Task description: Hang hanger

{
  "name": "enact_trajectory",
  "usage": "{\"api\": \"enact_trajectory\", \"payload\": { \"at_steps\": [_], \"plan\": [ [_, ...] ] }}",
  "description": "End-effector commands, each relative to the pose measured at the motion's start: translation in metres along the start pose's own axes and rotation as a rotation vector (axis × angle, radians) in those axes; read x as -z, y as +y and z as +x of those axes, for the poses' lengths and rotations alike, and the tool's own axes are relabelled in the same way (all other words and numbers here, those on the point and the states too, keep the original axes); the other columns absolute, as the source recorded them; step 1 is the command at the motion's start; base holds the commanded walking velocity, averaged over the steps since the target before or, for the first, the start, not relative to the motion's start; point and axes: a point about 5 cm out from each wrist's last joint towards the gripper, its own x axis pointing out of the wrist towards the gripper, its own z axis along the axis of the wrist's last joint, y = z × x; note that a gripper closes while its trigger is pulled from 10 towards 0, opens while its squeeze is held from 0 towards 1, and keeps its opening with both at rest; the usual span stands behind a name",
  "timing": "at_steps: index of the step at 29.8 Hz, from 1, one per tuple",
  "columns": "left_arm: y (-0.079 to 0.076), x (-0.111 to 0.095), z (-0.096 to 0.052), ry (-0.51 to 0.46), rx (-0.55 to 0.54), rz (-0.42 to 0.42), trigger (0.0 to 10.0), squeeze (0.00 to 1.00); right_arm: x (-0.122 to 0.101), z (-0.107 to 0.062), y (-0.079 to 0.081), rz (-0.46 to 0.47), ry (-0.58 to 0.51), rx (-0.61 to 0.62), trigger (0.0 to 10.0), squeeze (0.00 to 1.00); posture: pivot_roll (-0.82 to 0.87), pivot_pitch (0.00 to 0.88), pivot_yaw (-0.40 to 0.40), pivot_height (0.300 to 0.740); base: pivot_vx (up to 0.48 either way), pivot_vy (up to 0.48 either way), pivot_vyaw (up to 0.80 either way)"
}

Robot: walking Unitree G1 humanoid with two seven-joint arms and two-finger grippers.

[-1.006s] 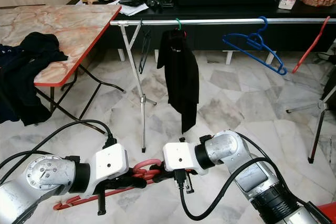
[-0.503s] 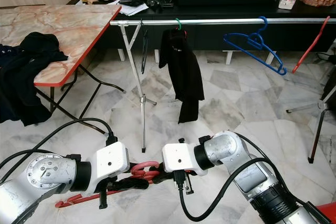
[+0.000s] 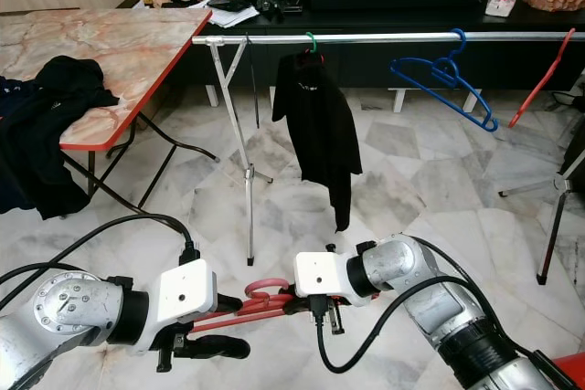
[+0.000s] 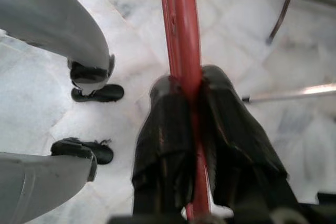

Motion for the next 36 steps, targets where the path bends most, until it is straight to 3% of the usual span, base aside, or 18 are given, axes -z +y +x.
{"api": "enact_trajectory", "payload": {
  "at_steps": [1,3,4,8,11,12,18,22,23,24,26,27,28,30,31,32,33,36],
  "plan": [
    [0.004,0.002,-0.006,0.018,-0.035,0.003,10.0,0.0,0.005,0.0,-0.004,0.004,0.021,0.031,0.0,0.0,-0.01,0.045,0.048,0.74,0.0,0.0,0.0],
    [0.007,0.003,-0.009,0.022,-0.058,0.001,10.0,0.0,0.013,0.002,-0.003,0.017,0.048,0.047,0.0,0.0,-0.01,0.045,0.048,0.74,0.0,0.0,0.0],
    [0.014,0.006,-0.015,0.027,-0.125,-0.013,10.0,0.0,0.03,0.009,-0.001,0.093,0.082,0.096,0.0,0.0,0.0,0.046,0.048,0.74,0.0,0.0,0.0],
    [0.025,0.011,-0.025,0.014,-0.252,-0.049,10.0,0.0,0.051,0.018,0.007,0.197,0.118,0.144,0.0,0.0,0.0,0.048,0.049,0.74,0.0,0.0,0.0],
    [0.026,0.012,-0.026,0.011,-0.269,-0.053,10.0,0.0,0.053,0.02,0.007,0.197,0.125,0.154,0.0,0.0,0.0,0.048,0.049,0.74,0.0,0.0,0.0],
    [0.033,0.012,-0.029,-0.024,-0.366,-0.066,10.0,0.0,0.055,0.022,0.004,0.229,0.118,0.206,0.0,0.0,0.0,0.049,0.05,0.74,0.0,0.0,0.0],
    [0.037,0.013,-0.031,-0.042,-0.417,-0.076,10.0,0.0,0.057,0.024,0.002,0.24,0.111,0.231,0.0,0.0,0.0,0.051,0.051,0.74,0.0,0.0,0.0],
    [0.045,0.016,-0.029,-0.117,-0.523,-0.139,10.0,0.0,0.037,0.017,-0.021,0.221,0.023,0.311,0.0,0.0,0.0,0.046,0.055,0.74,0.0,0.0,0.0],
    [0.051,0.018,-0.029,-0.146,-0.591,-0.162,10.0,0.0,0.036,0.016,-0.026,0.255,0.0,0.368,1.1,0.0,-0.01,0.046,0.054,0.74,0.0,0.0,0.0],
    [0.054,0.02,-0.029,-0.155,-0.621,-0.174,10.0,0.0,0.037,0.016,-0.028,0.279,-0.004,0.393,1.1,0.0,-0.01,0.046,0.054,0.74,0.0,0.0,0.0],
    [0.06,0.022,-0.031,-0.161,-0.69,-0.185,10.0,0.0,0.043,0.018,-0.03,0.356,0.001,0.467,4.1,0.0,-0.01,0.046,0.053,0.74,0.0,0.0,0.0],
    [0.062,0.024,-0.031,-0.172,-0.724,-0.198,10.0,0.0,0.048,0.021,-0.029,0.431,-0.005,0.51,9.9,0.0,-0.01,0.046,0.052,0.74,0.0,0.0,0.0],
    [0.062,0.024,-0.031,-0.172,-0.724,-0.198,10.0,0.0,0.048,0.021,-0.029,0.431,-0.005,0.51,9.9,0.0,-0.01,0.046,0.052,0.74,0.0,0.0,0.0],
    [0.066,0.026,-0.033,-0.187,-0.794,-0.219,10.0,0.0,0.061,0.032,-0.018,0.597,-0.002,0.571,10.0,0.0,0.0,0.047,0.05,0.74,0.0,0.0,0.0],
    [0.066,0.026,-0.033,-0.187,-0.794,-0.219,10.0,0.0,0.061,0.032,-0.018,0.597,-0.002,0.571,10.0,0.0,0.0,0.047,0.05,0.74,0.0,0.0,0.0],
    [0.068,0.027,-0.034,-0.192,-0.82,-0.226,10.0,0.0,0.067,0.036,-0.012,0.669,0.003,0.595,10.0,0.0,0.0,0.047,0.05,0.74,0.0,0.0,0.0],
    [0.071,0.029,-0.037,-0.197,-0.875,-0.243,10.0,0.0,0.078,0.042,-0.003,0.808,0.02,0.661,10.0,0.0,0.0,0.047,0.05,0.74,0.0,0.0,0.0],
    [0.075,0.032,-0.04,-0.204,-0.932,-0.262,10.0,0.0,0.086,0.044,0.002,0.922,0.036,0.752,10.0,0.0,0.0,0.048,0.05,0.74,0.0,0.0,0.0]
  ]
}}
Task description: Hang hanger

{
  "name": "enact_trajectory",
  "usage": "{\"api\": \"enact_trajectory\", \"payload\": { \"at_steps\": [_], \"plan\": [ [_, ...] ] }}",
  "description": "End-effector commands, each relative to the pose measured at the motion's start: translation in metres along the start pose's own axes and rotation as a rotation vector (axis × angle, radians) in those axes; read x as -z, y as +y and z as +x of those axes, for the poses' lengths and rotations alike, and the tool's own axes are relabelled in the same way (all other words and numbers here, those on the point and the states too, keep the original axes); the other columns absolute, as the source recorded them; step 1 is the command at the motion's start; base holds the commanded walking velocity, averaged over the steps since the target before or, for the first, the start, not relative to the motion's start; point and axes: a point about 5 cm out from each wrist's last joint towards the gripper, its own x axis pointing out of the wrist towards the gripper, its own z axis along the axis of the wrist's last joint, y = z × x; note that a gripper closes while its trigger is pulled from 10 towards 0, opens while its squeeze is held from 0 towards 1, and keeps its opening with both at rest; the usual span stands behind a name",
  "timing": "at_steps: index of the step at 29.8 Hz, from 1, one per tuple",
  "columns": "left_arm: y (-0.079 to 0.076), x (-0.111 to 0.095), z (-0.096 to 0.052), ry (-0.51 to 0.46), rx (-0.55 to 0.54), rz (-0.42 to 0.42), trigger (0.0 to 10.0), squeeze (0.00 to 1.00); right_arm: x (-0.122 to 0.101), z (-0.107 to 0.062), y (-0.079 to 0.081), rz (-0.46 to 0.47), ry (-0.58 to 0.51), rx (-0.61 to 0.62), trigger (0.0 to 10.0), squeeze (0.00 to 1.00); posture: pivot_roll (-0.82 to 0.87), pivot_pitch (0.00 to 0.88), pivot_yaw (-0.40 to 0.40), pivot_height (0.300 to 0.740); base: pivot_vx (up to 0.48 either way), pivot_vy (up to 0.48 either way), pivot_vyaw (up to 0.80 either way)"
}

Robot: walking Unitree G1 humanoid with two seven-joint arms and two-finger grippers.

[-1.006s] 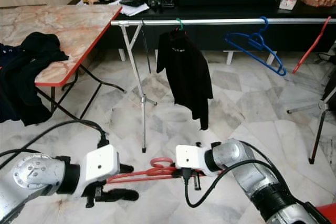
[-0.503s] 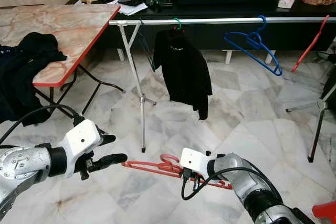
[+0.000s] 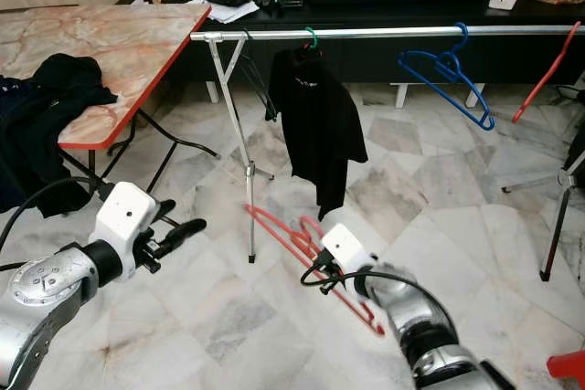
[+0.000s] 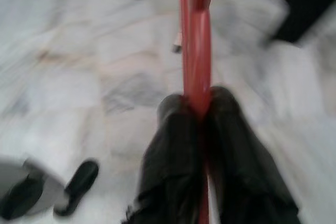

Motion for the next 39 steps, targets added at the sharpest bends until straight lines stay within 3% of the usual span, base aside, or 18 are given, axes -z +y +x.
{"api": "enact_trajectory", "payload": {
  "at_steps": [1,3,7,11,13,15,16,17,20,22,23,24,25,30,33,39],
  "plan": [
    [0.01,0.0,-0.001,-0.005,-0.068,0.009,10.0,0.0,0.003,-0.001,-0.005,0.085,-0.003,0.081,10.0,0.0,0.0,0.047,0.051,0.74,0.0,0.0,0.0],
    [0.013,0.002,0.0,-0.007,-0.099,-0.021,10.0,0.0,0.01,-0.001,-0.006,0.164,0.017,0.12,10.0,0.0,0.0,0.047,0.052,0.74,0.0,0.0,0.0],
    [0.016,0.01,0.003,-0.012,-0.147,-0.101,10.0,0.0,0.021,-0.001,-0.007,0.192,0.075,0.197,10.0,0.0,0.0,0.045,0.054,0.74,0.0,0.0,0.0],
    [0.021,0.03,0.003,-0.013,-0.19,-0.302,10.0,0.0,0.009,0.005,0.006,0.193,0.034,0.084,10.0,0.0,0.0,0.045,0.055,0.74,0.0,0.0,0.0],
    [0.021,0.034,0.003,-0.019,-0.188,-0.347,10.0,0.0,0.006,0.006,0.009,0.173,0.027,0.058,10.0,0.0,0.0,0.045,0.055,0.74,0.0,0.0,0.0],
    [0.019,0.04,0.006,-0.06,-0.188,-0.554,10.0,0.0,0.0,0.007,0.015,0.135,0.02,-0.048,10.0,0.0,0.0,0.049,0.053,0.74,0.0,0.0,0.0],
    [0.019,0.04,0.006,-0.06,-0.188,-0.554,10.0,0.0,0.0,0.007,0.015,0.135,0.02,-0.048,10.0,0.0,0.0,0.049,0.053,0.74,0.0,0.0,0.0],
    [0.018,0.044,0.008,-0.085,-0.187,-0.665,10.0,0.0,-0.002,0.008,0.018,0.111,0.021,-0.102,10.0,0.0,0.0,0.049,0.053,0.74,0.0,0.0,0.0],
    [0.018,0.044,0.008,-0.089,-0.192,-0.674,10.0,0.0,-0.002,0.008,0.018,0.112,0.023,-0.097,10.0,0.0,0.0,0.049,0.053,0.74,0.0,0.0,0.0],
    [0.013,0.016,0.012,-0.231,-0.129,-0.882,10.0,0.0,-0.015,0.003,0.012,0.018,-0.009,-0.181,10.0,0.0,0.0,0.062,0.054,0.74,0.0,0.0,0.0],
    [0.013,0.016,0.012,-0.231,-0.129,-0.882,10.0,0.0,-0.015,0.003,0.012,0.018,-0.009,-0.181,10.0,0.0,0.0,0.062,0.054,0.74,0.0,0.0,0.0],
    [0.008,-0.003,0.014,-0.309,-0.073,-0.992,10.0,0.0,-0.024,-0.002,0.01,-0.049,-0.03,-0.233,10.0,0.0,0.0,0.064,0.056,0.74,0.0,0.0,0.0],
    [0.002,-0.012,0.016,-0.319,-0.05,-1.011,10.0,0.0,-0.029,-0.006,0.01,-0.106,-0.05,-0.263,10.0,0.0,-0.01,0.066,0.059,0.74,0.0,0.0,0.0],
    [-0.013,-0.029,0.019,-0.335,0.0,-1.063,10.0,0.0,-0.041,-0.016,0.014,-0.149,-0.1,-0.313,10.0,0.0,-0.01,0.069,0.064,0.74,0.0,0.0,0.0],
    [-0.031,-0.051,0.021,-0.347,0.057,-1.147,10.0,0.0,-0.058,-0.035,0.02,-0.197,-0.161,-0.342,10.0,0.0,-0.02,0.07,0.075,0.74,0.0,0.0,0.0],
    [-0.047,-0.058,0.029,-0.288,0.048,-1.275,10.0,0.0,-0.065,-0.046,0.023,-0.236,-0.183,-0.342,10.0,0.0,-0.02,0.066,0.08,0.74,0.0,0.0,0.0]
  ]
}}
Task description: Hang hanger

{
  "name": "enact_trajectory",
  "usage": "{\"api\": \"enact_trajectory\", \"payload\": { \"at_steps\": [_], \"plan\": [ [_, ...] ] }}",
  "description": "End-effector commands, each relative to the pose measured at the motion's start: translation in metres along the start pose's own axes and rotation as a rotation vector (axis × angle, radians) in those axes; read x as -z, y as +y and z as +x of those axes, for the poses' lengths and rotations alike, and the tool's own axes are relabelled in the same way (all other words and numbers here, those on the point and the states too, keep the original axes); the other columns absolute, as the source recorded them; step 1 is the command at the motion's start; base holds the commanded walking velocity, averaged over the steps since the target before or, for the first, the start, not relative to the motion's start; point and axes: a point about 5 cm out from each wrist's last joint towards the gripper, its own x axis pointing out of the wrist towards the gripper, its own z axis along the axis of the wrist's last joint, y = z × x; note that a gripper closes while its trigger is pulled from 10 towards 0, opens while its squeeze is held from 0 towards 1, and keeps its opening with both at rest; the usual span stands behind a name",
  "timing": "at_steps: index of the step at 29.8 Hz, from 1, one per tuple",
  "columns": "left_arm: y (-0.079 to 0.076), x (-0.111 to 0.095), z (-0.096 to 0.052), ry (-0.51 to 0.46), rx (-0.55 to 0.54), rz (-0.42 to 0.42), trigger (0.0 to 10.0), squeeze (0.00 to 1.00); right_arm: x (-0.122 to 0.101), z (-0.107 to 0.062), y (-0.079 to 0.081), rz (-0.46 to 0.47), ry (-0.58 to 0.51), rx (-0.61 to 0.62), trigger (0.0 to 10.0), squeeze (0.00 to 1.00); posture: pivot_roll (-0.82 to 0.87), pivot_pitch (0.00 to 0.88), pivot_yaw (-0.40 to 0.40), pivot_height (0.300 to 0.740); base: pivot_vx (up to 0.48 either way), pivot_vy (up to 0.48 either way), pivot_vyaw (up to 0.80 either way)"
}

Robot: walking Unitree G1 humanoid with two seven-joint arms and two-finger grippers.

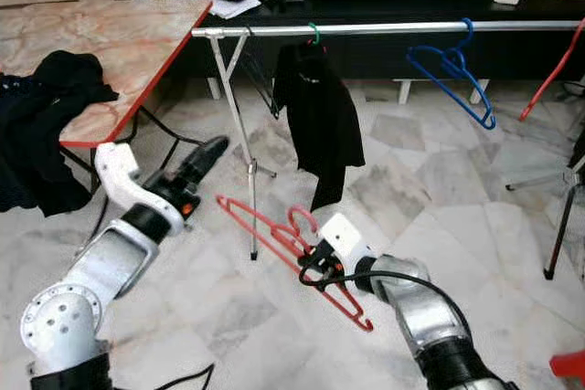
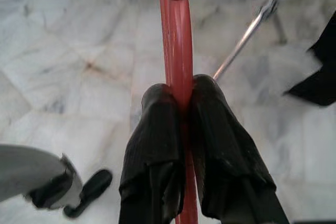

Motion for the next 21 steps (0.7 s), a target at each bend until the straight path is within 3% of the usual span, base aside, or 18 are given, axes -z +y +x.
{"api": "enact_trajectory", "payload": {
  "at_steps": [1,5,11,14,17,21],
  "plan": [
    [-0.01,0.019,0.002,0.039,-0.014,-0.121,10.0,0.0,-0.005,-0.002,0.004,-0.003,-0.012,-0.008,10.0,0.0,-0.03,0.061,0.085,0.74,0.0,0.0,0.0],
    [-0.022,0.039,0.003,0.101,-0.035,-0.188,10.0,0.0,-0.016,-0.007,0.0,-0.011,-0.035,0.016,10.0,0.0,-0.03,0.057,0.082,0.74,0.0,0.0,0.0],
    [-0.018,0.06,0.003,0.179,-0.17,-0.219,10.0,0.0,-0.032,-0.012,0.001,-0.038,-0.046,0.023,10.0,0.0,-0.02,0.054,0.076,0.74,0.0,0.0,0.0],
    [-0.016,0.063,0.005,0.19,-0.208,-0.216,10.0,0.0,-0.037,-0.015,0.003,-0.05,-0.051,0.015,10.0,0.0,-0.02,0.054,0.074,0.74,0.0,0.0,0.0],
    [-0.01,0.065,0.011,0.178,-0.314,-0.191,10.0,0.0,-0.043,-0.018,0.003,-0.064,-0.061,0.012,10.0,0.0,-0.03,0.059,0.072,0.74,0.0,0.0,0.0],
    [-0.01,0.065,0.011,0.18,-0.332,-0.188,10.0,0.0,-0.045,-0.019,0.004,-0.062,-0.057,0.014,10.0,0.0,-0.03,0.059,0.072,0.74,0.0,0.0,0.0]
  ]
}}
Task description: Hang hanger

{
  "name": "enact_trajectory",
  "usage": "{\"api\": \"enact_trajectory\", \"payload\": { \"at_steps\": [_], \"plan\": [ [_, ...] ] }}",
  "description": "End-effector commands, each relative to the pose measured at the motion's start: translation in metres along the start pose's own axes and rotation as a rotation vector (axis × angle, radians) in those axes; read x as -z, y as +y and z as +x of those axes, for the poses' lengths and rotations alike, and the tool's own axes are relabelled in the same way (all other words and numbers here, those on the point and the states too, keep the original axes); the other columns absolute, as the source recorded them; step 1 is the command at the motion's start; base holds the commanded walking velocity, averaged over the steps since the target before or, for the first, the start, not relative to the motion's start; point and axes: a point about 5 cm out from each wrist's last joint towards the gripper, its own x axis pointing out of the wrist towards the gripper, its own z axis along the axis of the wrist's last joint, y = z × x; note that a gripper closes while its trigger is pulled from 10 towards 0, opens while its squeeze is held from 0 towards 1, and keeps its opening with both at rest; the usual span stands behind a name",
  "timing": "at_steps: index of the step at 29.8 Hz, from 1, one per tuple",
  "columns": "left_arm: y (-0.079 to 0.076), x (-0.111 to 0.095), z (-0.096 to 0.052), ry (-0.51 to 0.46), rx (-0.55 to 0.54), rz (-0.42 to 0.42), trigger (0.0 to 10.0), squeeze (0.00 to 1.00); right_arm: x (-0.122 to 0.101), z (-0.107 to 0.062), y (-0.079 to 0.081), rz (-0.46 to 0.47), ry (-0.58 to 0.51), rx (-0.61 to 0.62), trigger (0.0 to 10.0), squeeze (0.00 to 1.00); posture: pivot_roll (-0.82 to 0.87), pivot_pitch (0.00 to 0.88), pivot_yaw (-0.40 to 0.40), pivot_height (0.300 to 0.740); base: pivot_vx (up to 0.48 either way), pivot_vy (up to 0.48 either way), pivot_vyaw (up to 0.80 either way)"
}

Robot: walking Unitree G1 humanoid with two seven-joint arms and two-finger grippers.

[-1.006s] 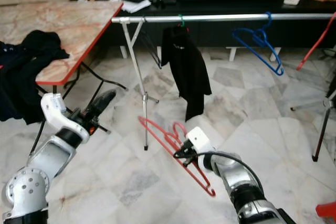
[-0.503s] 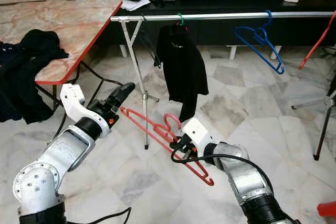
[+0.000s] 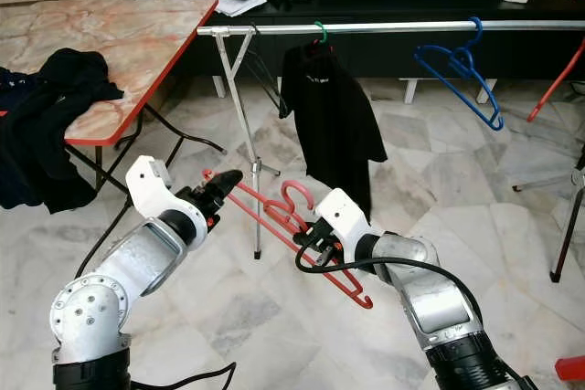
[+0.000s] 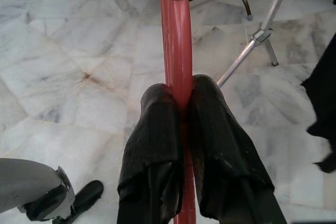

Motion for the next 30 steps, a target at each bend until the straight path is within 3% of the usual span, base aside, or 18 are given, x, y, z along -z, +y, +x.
{"api": "enact_trajectory", "payload": {
  "at_steps": [1,2,3,7,8,13,17,20,22,26,30],
  "plan": [
    [-0.019,0.03,0.0,0.074,0.03,-0.192,10.0,0.0,-0.011,-0.002,0.002,-0.027,-0.026,-0.003,10.0,0.0,-0.03,0.064,0.07,0.74,0.0,0.0,0.0],
    [-0.017,0.021,0.003,0.039,0.021,-0.184,10.0,0.0,-0.011,-0.003,0.002,-0.029,-0.026,-0.002,10.0,0.0,-0.03,0.065,0.071,0.74,0.0,0.0,0.0],
    [-0.011,0.003,0.004,-0.013,0.059,-0.1,10.0,0.0,-0.011,-0.003,0.003,-0.037,-0.021,-0.006,10.0,0.0,-0.02,0.064,0.069,0.74,0.0,0.0,0.0],
    [-0.003,-0.006,-0.001,0.001,0.17,0.03,10.0,0.0,-0.01,0.0,0.005,-0.037,-0.013,-0.017,10.0,0.0,-0.01,0.064,0.068,0.74,0.0,0.0,0.0],
    [0.011,-0.008,-0.005,0.0,0.16,0.079,10.0,0.0,-0.01,0.002,0.009,-0.04,-0.012,-0.03,10.0,0.0,-0.01,0.063,0.068,0.74,0.0,0.0,0.0],
    [0.022,-0.011,-0.016,0.022,0.206,0.127,10.0,0.0,-0.011,0.007,0.008,-0.055,-0.009,-0.014,10.0,0.0,-0.02,0.058,0.082,0.74,0.0,0.0,0.0],
    [0.034,-0.026,-0.025,-0.047,0.256,0.184,10.0,0.0,-0.014,0.01,0.006,-0.036,-0.03,0.009,10.0,0.0,-0.02,0.045,0.091,0.74,0.0,0.0,0.0],
    [0.078,-0.042,-0.026,-0.099,0.072,0.349,10.0,0.0,-0.012,0.014,0.0,-0.02,-0.04,0.053,10.0,0.0,-0.03,0.024,0.103,0.74,0.0,0.0,0.0],
    [0.131,-0.053,-0.032,-0.114,-0.161,0.494,10.0,0.0,-0.014,0.02,0.0,-0.003,-0.058,0.065,10.0,0.0,-0.04,0.0,0.107,0.74,0.0,0.0,0.0],
    [0.149,-0.057,-0.036,-0.186,-0.23,0.479,10.0,0.0,-0.014,0.022,0.003,-0.006,-0.066,0.04,10.0,0.0,-0.02,0.0,0.078,0.74,0.0,0.0,0.0],
    [0.15,-0.05,-0.034,-0.244,-0.223,0.464,10.0,0.0,-0.012,0.027,-0.001,0.001,-0.055,0.042,10.0,0.0,-0.02,0.0,0.03,0.74,0.0,0.0,0.0]
  ]
}}
